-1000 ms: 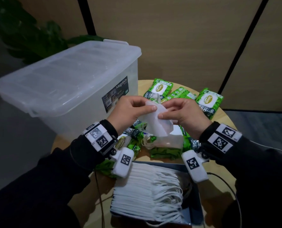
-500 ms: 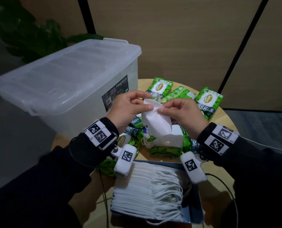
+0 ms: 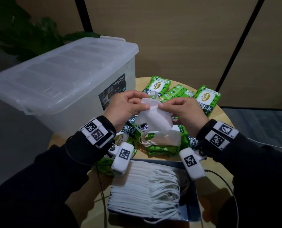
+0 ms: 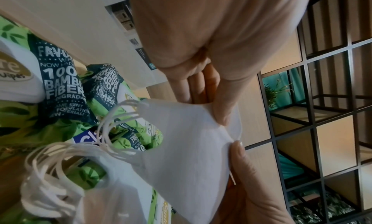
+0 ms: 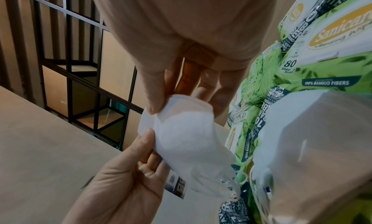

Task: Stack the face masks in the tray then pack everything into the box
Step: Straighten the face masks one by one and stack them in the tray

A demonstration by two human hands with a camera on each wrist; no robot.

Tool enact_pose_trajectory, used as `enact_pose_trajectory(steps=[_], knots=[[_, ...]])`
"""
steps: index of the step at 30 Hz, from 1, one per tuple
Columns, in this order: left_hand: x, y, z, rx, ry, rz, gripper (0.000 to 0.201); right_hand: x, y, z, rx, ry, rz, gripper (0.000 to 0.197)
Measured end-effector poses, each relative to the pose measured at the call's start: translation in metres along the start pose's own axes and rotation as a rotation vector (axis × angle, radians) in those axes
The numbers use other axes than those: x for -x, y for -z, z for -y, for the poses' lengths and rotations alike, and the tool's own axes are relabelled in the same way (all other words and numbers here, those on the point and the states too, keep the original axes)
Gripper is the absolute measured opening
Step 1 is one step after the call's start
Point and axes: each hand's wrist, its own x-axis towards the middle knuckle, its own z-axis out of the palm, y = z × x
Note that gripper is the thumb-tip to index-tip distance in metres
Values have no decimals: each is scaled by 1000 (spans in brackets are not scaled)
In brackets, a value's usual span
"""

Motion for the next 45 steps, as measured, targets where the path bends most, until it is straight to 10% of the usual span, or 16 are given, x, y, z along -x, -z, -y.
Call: enact_pose_trajectory(steps=[10,30,39,45], knots=[[-10,0,12,-252,238,194,45,-11,29,-6,-52,-94,-177,17],[-38,9,50,-349,545,327,26,-22,62,-48,437,-330,1,20],[-51,21,47,-489,336,247,22,-22,60,-47,678,-302,-25,31],[-54,11,60,-639,257,497,27,-25,54,-47,656,-373,4,26]])
